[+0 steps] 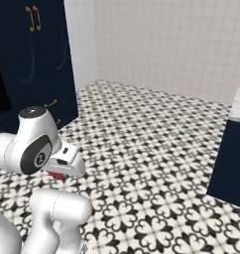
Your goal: Take the strawberry from the fridge and place it on top of the pancake, located on the dining counter.
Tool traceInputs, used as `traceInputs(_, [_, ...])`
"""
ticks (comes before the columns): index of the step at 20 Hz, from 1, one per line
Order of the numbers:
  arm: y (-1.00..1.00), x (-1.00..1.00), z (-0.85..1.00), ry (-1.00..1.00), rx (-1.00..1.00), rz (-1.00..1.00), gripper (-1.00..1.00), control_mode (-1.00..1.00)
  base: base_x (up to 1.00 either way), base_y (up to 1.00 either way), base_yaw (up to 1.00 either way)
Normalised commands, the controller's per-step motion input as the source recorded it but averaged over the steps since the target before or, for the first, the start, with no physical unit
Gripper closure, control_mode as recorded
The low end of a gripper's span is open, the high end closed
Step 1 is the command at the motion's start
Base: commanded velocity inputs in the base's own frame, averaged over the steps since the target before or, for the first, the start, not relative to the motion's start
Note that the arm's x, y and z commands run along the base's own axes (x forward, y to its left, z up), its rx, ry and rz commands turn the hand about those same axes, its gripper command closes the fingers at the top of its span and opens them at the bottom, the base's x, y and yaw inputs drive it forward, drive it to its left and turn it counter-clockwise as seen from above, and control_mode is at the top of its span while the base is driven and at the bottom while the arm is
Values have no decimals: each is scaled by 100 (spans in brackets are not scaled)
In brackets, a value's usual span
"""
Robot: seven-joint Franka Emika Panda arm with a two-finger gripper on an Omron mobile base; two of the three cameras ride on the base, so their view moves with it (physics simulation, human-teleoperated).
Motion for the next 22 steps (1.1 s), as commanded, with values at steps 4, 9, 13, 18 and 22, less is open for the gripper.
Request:
traceInputs(4, [0, 0, 0, 0, 0, 0, 100, 100, 100, 5, -44])
traceInputs(9, [0, 0, 0, 0, 0, 0, 100, 100, 100, 74, -44])
traceInputs(13, [0, 0, 0, 0, 0, 0, 100, 100, 100, 98, -47])
traceInputs(18, [0, 0, 0, 0, 0, 0, 100, 100, 100, 87, -48])
traceInputs(22, [0, 0, 0, 0, 0, 0, 100, 100, 100, 64, -49])
